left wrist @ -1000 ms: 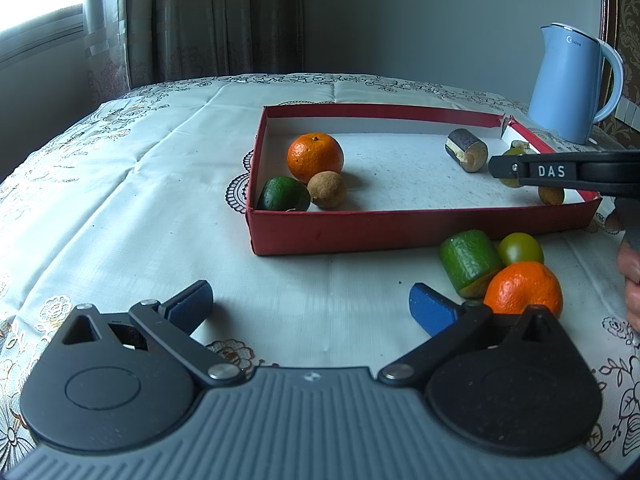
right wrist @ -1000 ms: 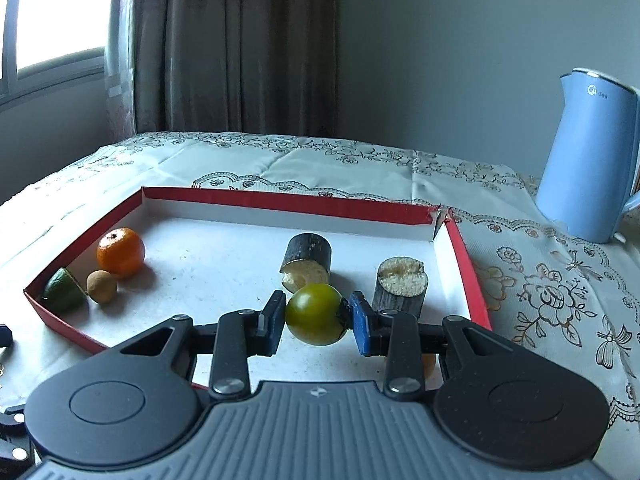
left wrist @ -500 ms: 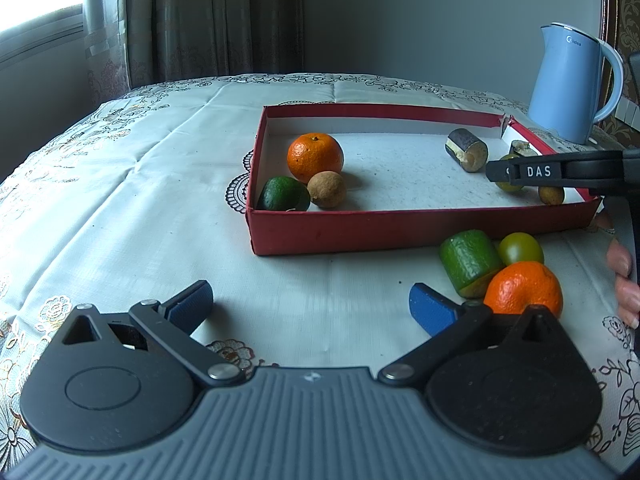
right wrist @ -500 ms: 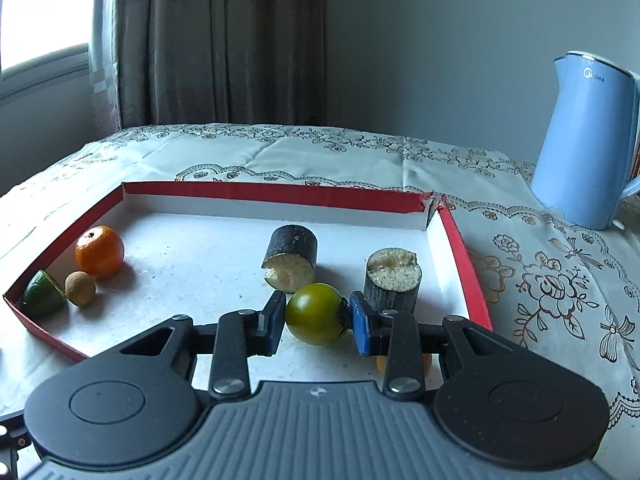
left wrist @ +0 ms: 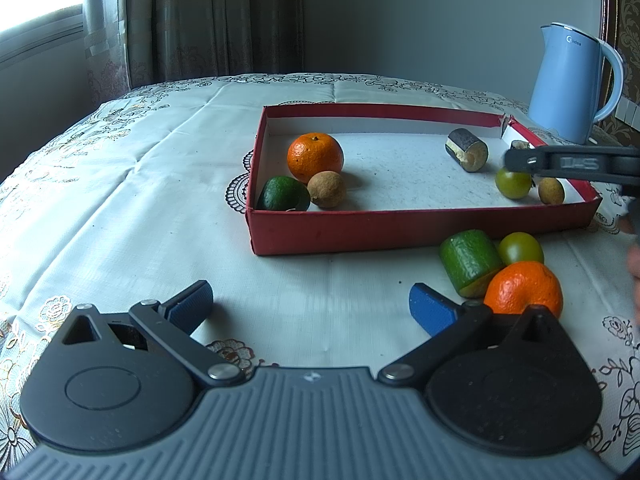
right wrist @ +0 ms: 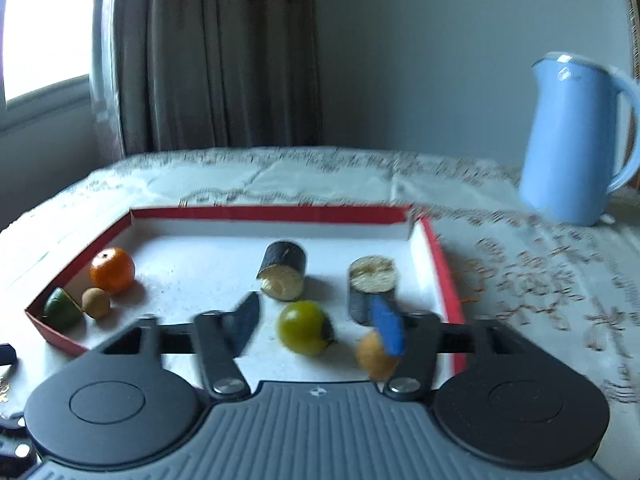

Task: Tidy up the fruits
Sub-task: 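Carry the green tomato into the red box with the right gripper and release, then move the left gripper to the large mandarin and close on it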

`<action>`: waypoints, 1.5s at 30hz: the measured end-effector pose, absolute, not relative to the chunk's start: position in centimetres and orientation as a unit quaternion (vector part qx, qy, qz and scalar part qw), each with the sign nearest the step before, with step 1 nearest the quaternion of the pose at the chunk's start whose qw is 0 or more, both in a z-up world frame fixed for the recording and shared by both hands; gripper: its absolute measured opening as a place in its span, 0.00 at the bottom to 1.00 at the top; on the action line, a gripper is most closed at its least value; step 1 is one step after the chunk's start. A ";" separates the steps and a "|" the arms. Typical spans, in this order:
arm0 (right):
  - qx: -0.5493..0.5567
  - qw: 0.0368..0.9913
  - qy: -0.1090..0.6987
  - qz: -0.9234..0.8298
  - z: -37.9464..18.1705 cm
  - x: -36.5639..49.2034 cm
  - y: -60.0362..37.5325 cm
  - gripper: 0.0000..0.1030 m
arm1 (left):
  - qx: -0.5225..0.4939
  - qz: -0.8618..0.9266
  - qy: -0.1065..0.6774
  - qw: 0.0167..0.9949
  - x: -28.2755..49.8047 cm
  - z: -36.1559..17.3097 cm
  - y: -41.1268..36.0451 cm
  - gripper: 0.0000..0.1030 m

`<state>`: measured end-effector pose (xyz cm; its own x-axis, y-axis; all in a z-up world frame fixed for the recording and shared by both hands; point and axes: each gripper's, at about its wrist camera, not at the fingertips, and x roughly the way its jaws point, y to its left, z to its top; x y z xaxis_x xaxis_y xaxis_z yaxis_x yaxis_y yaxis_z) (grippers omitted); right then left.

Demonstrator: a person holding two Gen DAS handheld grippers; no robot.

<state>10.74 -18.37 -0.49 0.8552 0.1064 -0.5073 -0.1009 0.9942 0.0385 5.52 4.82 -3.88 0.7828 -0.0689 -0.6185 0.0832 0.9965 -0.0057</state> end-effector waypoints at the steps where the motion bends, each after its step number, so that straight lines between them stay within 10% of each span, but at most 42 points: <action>1: 0.000 0.966 0.255 0.053 -0.2 9.9 -18.6 0.68 | 0.011 -0.040 0.327 0.944 5.5 -3.9 4.8 1.00; 33: 0.055 0.959 0.271 -0.053 -1.7 5.5 -25.2 0.79 | -0.002 -0.135 0.294 0.946 0.4 -1.4 -1.7 1.00; 45: 0.057 0.959 0.274 -0.054 -1.8 5.5 -25.2 0.80 | -0.010 -0.152 0.322 0.934 1.8 -2.9 -2.2 0.49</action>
<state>5.46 -25.21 -1.80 0.8443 -0.0721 -0.5309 0.1345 0.9877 0.0797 1.79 -2.16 -2.94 0.7467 -0.2905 -0.5984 0.2770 0.9537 -0.1173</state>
